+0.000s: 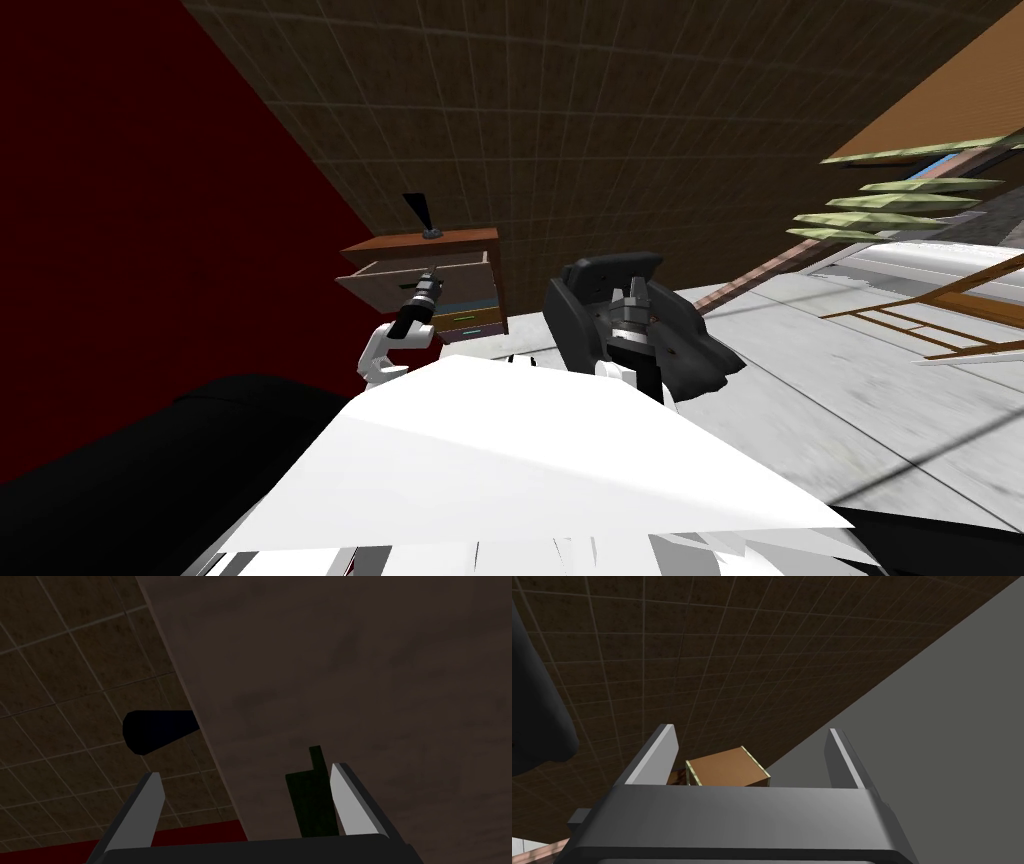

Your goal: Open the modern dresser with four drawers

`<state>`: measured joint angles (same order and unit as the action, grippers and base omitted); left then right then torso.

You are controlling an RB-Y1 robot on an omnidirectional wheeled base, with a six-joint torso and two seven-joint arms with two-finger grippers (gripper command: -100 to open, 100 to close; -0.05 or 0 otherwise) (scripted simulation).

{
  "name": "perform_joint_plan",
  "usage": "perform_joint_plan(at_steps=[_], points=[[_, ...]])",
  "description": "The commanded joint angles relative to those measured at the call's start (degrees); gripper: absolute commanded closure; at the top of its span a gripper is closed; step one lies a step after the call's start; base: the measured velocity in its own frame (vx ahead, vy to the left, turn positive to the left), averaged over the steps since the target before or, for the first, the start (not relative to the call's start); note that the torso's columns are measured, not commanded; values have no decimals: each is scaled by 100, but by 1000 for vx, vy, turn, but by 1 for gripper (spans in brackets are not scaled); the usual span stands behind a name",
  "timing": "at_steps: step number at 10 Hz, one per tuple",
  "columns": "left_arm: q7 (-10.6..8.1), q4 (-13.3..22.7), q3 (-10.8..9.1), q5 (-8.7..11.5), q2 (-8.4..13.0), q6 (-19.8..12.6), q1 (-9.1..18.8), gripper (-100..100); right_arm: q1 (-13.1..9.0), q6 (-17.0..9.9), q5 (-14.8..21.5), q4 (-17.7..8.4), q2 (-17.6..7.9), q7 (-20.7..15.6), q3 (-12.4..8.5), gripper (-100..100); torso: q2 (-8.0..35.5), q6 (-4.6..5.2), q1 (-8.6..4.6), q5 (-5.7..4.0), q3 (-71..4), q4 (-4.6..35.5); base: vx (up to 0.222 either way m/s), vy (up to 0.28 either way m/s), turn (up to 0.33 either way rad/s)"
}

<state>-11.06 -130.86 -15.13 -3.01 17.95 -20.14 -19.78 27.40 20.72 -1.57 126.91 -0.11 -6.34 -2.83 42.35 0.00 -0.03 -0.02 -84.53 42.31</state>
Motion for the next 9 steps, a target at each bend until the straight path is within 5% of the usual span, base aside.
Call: perform_joint_plan(at_steps=[1,3,4,9], points=[[-79,-429,-53,55,91,-318,-170,-100,0,0,0,0,0,0,0,0,6,-3,-5,-11,1,11,27,9,-12],[-77,-376,-30,57,73,-306,-187,-100,0,0,0,0,0,0,0,0,23,-6,-16,-23,10,24,18,5,-1],[-80,-383,-26,59,72,-324,-195,0,0,0,0,0,0,0,0,0,24,-3,-16,-16,12,18,5,1,-2],[-83,-350,-12,63,64,-349,-216,0,0,0,0,0,0,0,0,0,-1,-1,-1,-4,-2,3,0,0,0]])
